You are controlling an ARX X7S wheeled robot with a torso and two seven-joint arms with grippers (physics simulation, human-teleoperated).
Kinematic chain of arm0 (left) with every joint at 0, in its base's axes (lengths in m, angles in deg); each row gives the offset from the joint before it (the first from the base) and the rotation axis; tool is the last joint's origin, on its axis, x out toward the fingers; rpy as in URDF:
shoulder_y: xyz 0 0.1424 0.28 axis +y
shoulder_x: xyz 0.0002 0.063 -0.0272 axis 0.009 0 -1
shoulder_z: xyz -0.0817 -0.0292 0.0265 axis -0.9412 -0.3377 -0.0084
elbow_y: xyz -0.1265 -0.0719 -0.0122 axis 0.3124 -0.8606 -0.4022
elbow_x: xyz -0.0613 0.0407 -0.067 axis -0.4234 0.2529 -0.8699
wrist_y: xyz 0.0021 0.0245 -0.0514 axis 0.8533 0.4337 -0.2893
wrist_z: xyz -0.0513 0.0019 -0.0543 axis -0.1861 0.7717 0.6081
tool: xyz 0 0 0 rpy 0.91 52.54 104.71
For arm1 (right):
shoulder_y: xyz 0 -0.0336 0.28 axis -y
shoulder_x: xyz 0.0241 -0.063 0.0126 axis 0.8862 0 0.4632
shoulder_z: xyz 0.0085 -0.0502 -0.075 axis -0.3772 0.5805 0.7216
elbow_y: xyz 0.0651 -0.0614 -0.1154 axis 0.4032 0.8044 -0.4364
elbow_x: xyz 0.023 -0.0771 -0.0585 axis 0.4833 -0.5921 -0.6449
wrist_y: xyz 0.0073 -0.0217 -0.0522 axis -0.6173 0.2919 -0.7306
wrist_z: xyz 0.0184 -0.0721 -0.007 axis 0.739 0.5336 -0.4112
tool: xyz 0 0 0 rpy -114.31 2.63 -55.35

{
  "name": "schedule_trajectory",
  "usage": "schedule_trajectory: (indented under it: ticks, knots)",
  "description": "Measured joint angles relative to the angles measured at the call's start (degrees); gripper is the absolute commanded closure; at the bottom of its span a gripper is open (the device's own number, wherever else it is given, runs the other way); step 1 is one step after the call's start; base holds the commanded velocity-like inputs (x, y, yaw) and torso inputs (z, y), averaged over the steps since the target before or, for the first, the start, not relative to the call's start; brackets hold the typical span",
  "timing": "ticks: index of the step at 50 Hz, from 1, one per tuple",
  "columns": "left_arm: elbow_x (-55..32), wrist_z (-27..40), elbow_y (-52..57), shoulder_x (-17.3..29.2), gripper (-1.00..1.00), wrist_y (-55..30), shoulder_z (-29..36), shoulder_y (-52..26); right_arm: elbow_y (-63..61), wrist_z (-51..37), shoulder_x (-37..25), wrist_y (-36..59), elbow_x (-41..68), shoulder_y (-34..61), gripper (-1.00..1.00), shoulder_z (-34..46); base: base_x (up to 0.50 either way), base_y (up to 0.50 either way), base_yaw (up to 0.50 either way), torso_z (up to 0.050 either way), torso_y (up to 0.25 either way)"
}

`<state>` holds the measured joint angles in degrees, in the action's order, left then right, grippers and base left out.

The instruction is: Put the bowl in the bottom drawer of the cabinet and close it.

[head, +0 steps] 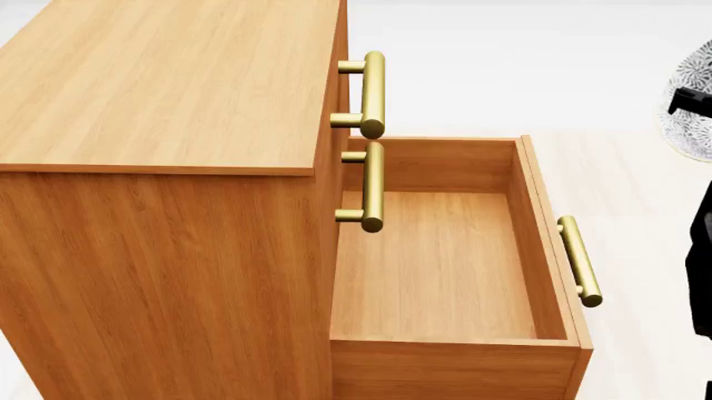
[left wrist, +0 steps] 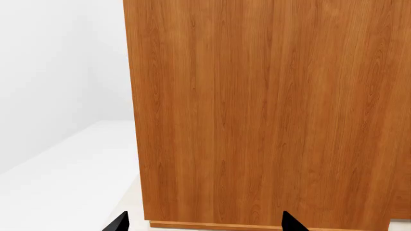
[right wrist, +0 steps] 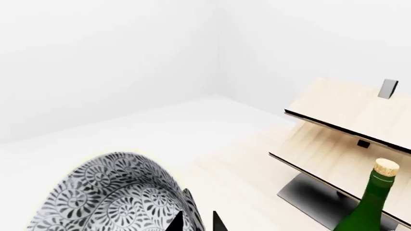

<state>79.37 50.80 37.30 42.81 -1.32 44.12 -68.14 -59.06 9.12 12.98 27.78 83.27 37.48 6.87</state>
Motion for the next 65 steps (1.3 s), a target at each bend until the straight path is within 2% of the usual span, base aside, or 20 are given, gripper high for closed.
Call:
schedule_trajectory:
  ticks: [24,45,65]
  knots:
    - [-0.4,0.3,0.1,0.3,-1.00,0.0,0.2,-0.1,14.6,2.8,5.1,-6.3,-2.2,8.6,1.00,6.9,0.00,0.00,0.00,0.000,0.000]
    - [-0.7,0.5,-0.1,0.4,-1.00,0.1,0.4,-0.3,44.2,6.7,10.4,-19.8,-4.9,20.0,1.00,10.6,0.00,0.00,0.00,0.000,0.000]
    - [-0.8,0.7,-0.2,0.6,-1.00,0.2,0.7,-0.4,51.2,10.9,13.6,-19.4,-7.9,22.1,1.00,9.5,0.00,0.00,0.00,0.000,0.000]
